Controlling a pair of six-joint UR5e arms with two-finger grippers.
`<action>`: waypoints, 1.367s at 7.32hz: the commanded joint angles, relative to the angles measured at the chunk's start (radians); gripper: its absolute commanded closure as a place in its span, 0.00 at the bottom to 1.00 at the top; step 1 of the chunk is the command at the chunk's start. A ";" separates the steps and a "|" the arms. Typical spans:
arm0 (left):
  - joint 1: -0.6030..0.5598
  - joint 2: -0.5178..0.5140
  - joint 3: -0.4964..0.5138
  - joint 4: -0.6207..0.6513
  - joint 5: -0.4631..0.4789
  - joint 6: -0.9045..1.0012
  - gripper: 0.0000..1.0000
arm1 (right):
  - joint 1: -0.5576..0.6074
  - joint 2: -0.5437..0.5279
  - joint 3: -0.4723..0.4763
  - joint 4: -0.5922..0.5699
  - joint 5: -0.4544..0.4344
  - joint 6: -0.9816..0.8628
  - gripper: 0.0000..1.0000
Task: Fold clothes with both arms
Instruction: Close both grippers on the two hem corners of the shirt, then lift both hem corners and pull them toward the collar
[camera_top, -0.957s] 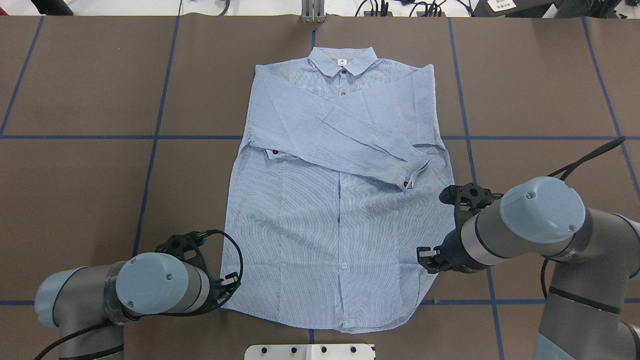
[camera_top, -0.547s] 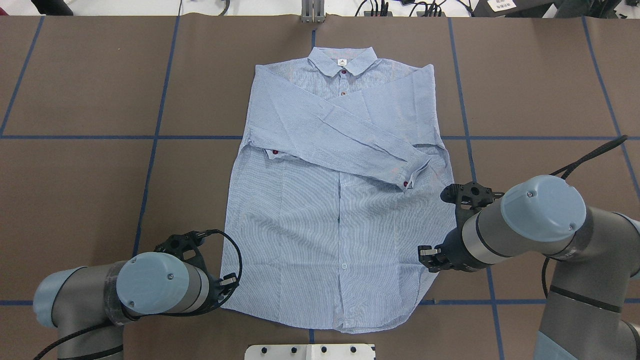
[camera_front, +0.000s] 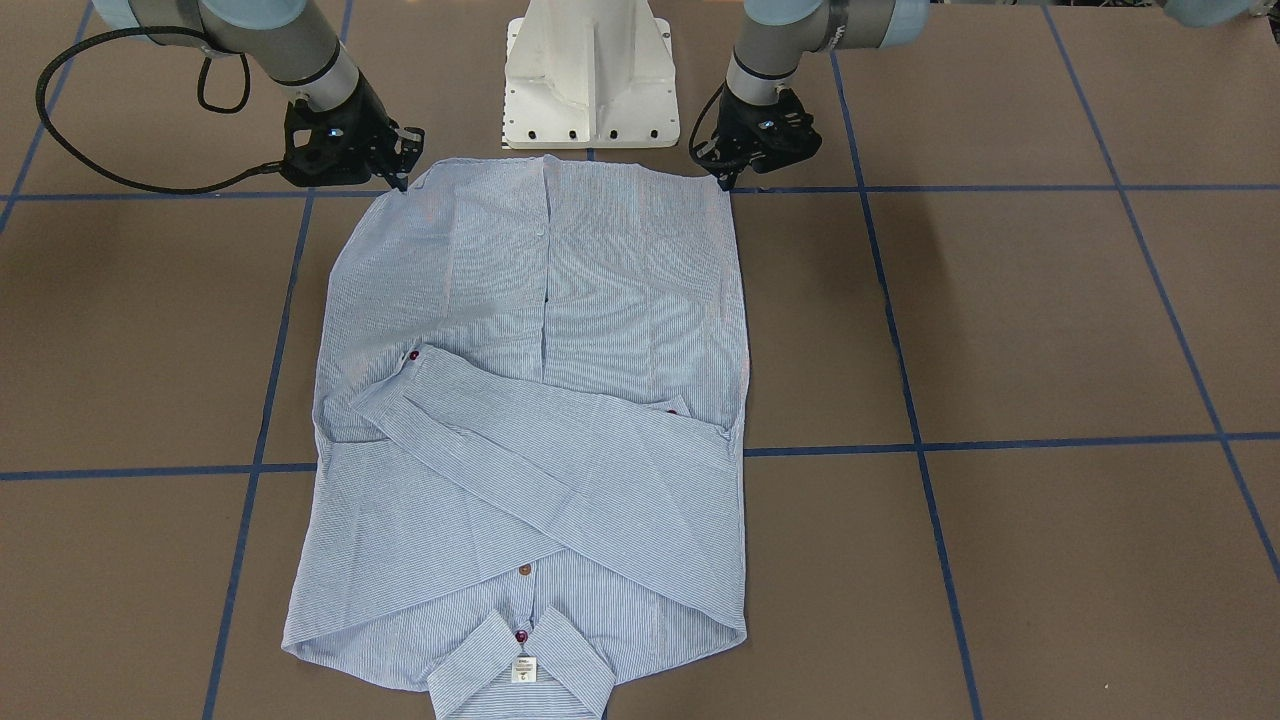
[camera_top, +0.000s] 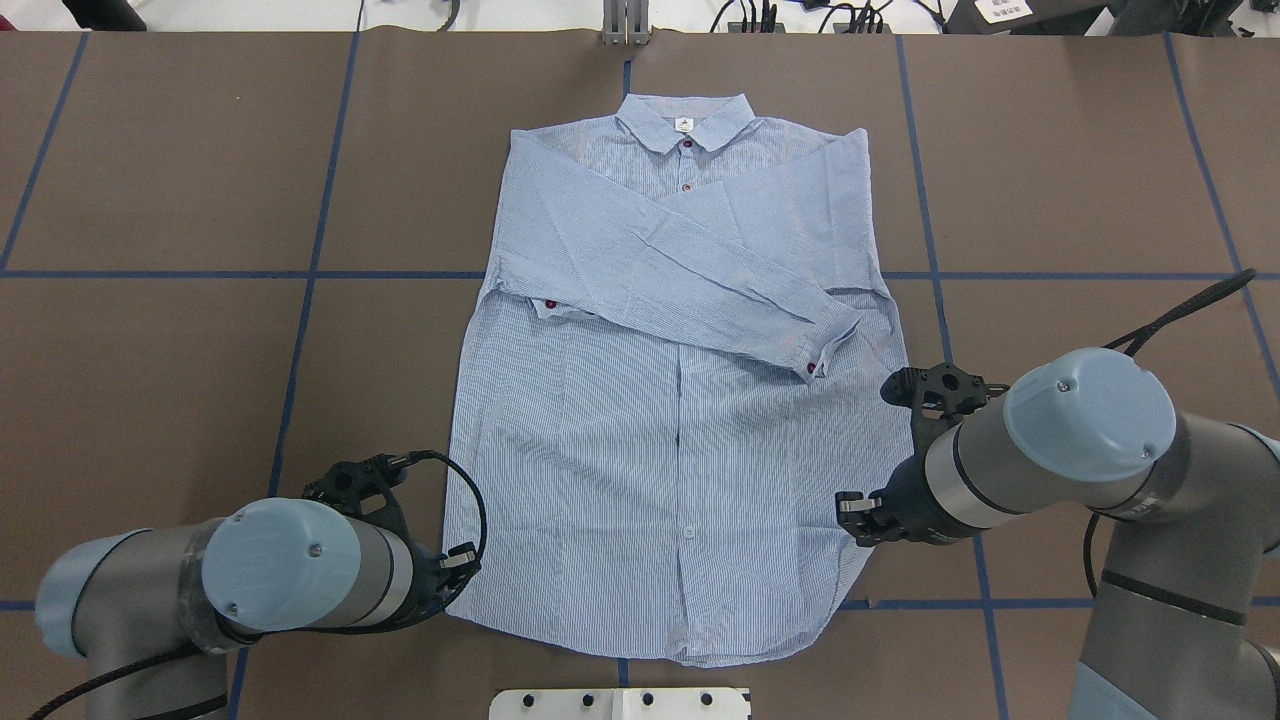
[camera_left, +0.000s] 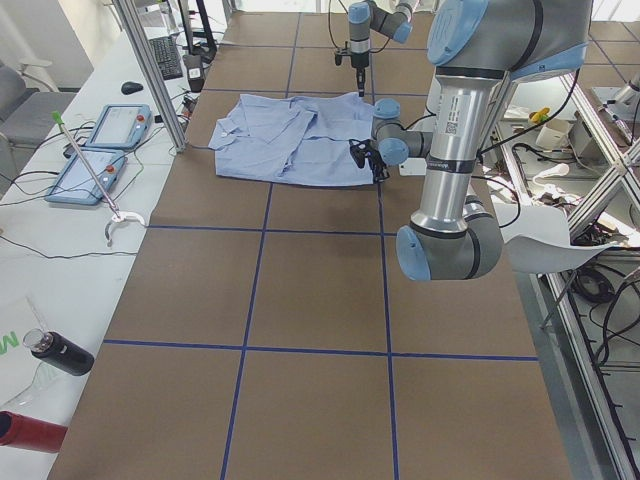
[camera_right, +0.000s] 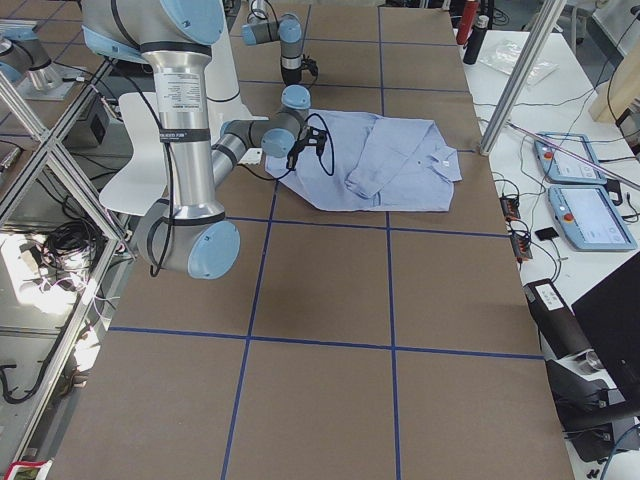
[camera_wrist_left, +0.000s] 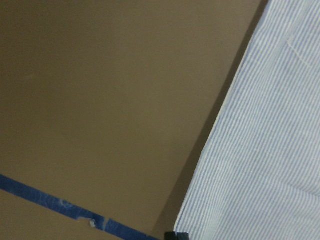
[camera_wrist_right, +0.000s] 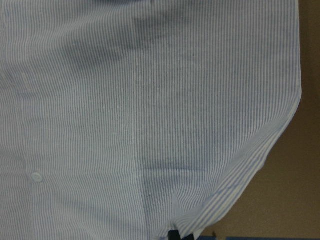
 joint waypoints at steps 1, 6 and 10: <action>-0.005 0.015 -0.164 0.096 -0.005 0.004 1.00 | 0.005 0.000 0.036 0.000 0.075 -0.001 1.00; 0.113 0.007 -0.367 0.269 -0.029 0.001 1.00 | 0.069 -0.034 0.078 0.110 0.389 -0.017 1.00; 0.116 0.014 -0.401 0.346 -0.031 0.018 1.00 | 0.192 -0.152 -0.044 0.414 0.535 -0.019 1.00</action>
